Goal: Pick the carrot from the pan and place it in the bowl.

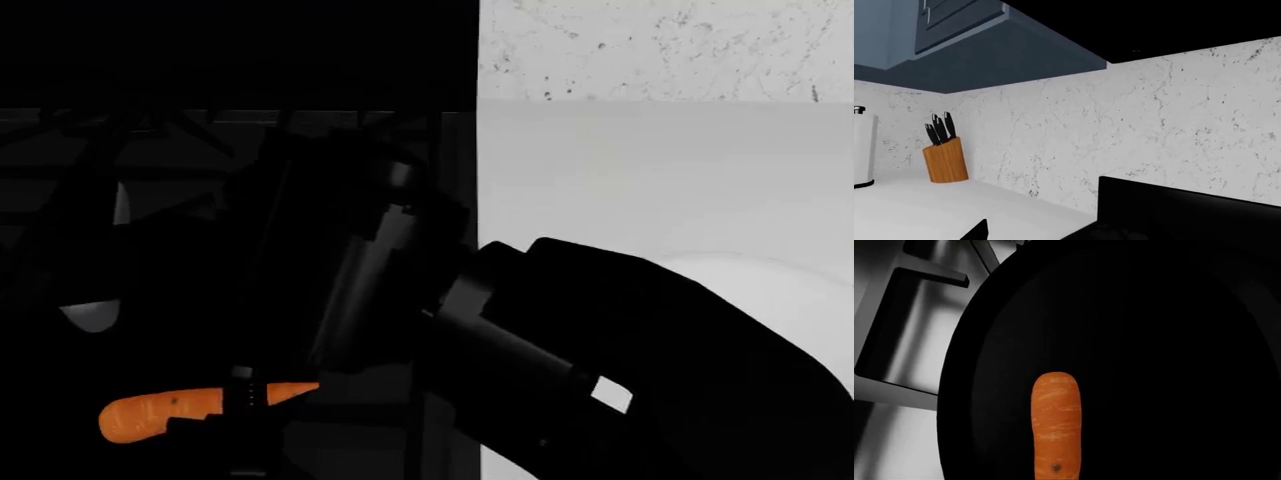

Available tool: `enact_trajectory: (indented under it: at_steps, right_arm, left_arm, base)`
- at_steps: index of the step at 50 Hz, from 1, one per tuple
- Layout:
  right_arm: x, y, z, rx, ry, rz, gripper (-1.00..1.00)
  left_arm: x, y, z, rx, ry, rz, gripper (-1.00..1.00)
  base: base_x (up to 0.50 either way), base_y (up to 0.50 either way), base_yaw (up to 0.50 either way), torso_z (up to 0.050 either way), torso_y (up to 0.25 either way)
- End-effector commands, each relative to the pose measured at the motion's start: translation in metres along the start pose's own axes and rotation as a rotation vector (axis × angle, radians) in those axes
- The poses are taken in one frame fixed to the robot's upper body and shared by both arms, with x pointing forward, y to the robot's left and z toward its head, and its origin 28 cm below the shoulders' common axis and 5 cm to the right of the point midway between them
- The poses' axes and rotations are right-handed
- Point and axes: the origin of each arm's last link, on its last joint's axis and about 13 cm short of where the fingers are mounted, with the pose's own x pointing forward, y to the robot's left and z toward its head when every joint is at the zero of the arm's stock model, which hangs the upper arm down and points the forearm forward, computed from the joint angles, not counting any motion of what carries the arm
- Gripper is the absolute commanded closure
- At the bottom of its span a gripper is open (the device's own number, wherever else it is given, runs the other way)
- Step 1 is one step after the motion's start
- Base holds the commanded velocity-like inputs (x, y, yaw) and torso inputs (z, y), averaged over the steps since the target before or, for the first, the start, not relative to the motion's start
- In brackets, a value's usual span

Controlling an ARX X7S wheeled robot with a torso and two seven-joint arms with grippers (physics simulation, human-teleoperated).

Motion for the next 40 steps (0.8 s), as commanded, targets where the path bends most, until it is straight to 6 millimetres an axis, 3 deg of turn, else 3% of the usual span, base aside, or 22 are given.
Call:
enact_trajectory:
  at_steps: [1, 4, 5, 25, 40]
  right_arm:
    - [0.015, 0.002, -0.01, 0.013, 0.026, 0.031, -1.0]
    - [0.016, 0.002, -0.011, 0.014, 0.023, 0.033, -1.0]
    - [0.016, 0.001, -0.011, 0.016, 0.021, 0.03, 1.0]
    - [0.009, 0.002, -0.003, -0.003, -0.007, -0.01, 1.0]
    - [-0.024, 0.004, 0.028, -0.031, -0.057, -0.108, 1.0]
  left_arm:
    - [0.0, 0.0, -0.004, 0.0, 0.008, 0.005, -1.0]
    - [0.0, 0.0, -0.004, -0.001, 0.01, 0.006, -1.0]
    - [0.001, 0.0, -0.004, -0.001, 0.011, 0.007, -1.0]
    - [-0.005, 0.003, -0.001, -0.011, 0.008, 0.013, -1.0]
    - [-0.016, 0.014, 0.014, -0.028, -0.021, 0.013, -1.0]
  base:
    - [0.0, 0.0, 0.0, 0.0, 0.0]
    - [0.0, 0.0, 0.0, 0.0, 0.0]
    - [0.0, 0.0, 0.0, -0.01, 0.0]
    - [0.0, 0.0, 0.0, -0.001, 0.0]
    - [0.0, 0.0, 0.0, 0.0, 0.0]
